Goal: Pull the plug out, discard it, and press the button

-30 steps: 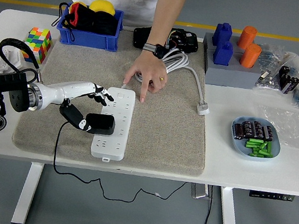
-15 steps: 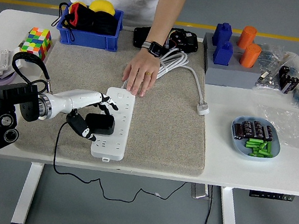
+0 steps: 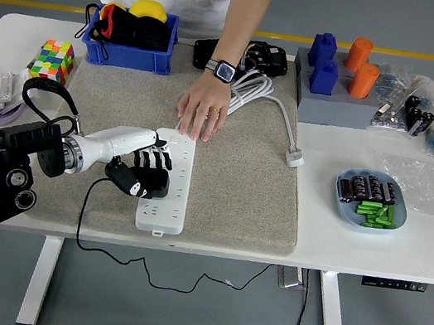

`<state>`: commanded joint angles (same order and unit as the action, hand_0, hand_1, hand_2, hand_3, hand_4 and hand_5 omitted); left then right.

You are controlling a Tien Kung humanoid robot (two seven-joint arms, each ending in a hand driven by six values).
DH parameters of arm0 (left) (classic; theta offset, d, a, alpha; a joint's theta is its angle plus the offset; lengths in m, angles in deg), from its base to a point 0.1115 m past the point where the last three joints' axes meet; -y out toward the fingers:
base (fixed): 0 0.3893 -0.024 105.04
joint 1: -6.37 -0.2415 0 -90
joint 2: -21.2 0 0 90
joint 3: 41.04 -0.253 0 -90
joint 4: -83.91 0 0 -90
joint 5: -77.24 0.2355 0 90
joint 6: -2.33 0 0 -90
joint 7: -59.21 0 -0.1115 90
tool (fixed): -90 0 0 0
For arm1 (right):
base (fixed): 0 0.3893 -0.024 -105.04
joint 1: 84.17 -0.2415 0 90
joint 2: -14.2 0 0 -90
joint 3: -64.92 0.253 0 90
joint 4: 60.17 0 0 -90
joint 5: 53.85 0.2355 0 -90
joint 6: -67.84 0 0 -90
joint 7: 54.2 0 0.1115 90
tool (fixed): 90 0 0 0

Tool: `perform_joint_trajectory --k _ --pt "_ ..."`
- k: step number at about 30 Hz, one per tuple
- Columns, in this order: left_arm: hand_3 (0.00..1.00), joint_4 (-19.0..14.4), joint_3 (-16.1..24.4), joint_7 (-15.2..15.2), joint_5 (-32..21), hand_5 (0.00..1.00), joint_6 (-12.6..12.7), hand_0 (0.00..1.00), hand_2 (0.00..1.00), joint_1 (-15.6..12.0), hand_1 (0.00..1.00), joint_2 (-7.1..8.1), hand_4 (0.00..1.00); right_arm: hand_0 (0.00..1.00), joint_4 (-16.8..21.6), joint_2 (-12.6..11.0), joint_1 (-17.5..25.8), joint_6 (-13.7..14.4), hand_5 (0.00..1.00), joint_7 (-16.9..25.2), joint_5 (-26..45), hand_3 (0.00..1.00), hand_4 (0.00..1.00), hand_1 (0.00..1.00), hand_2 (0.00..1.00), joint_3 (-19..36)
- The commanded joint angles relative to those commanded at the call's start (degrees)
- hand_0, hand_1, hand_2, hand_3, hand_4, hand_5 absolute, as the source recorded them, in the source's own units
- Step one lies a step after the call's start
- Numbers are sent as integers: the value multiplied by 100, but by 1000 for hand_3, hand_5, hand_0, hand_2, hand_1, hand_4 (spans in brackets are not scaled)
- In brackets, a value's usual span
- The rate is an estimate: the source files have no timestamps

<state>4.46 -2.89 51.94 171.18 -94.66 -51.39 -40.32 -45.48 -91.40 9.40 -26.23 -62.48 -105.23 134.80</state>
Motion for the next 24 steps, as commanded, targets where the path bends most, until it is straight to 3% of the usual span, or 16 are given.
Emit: perform_joint_trajectory --k 2,3,16,24 --pt "531 -2 -9 -5 9 2 2 311 317 12 289 -4 730 749 0 4 -1 -1 664 0 0 674 759 684 665 3" --pt "481 0 -11 -7 12 2 4 288 286 16 265 -5 691 749 -1 5 -1 0 665 0 1 674 760 683 666 5" --pt "453 182 111 118 -500 2 13 283 272 108 256 16 685 750 -1 5 -7 0 666 0 1 674 760 684 665 15" --pt "442 456 425 165 -635 2 -11 284 270 236 253 9 684 749 -2 2 -10 1 665 0 5 674 760 684 665 4"
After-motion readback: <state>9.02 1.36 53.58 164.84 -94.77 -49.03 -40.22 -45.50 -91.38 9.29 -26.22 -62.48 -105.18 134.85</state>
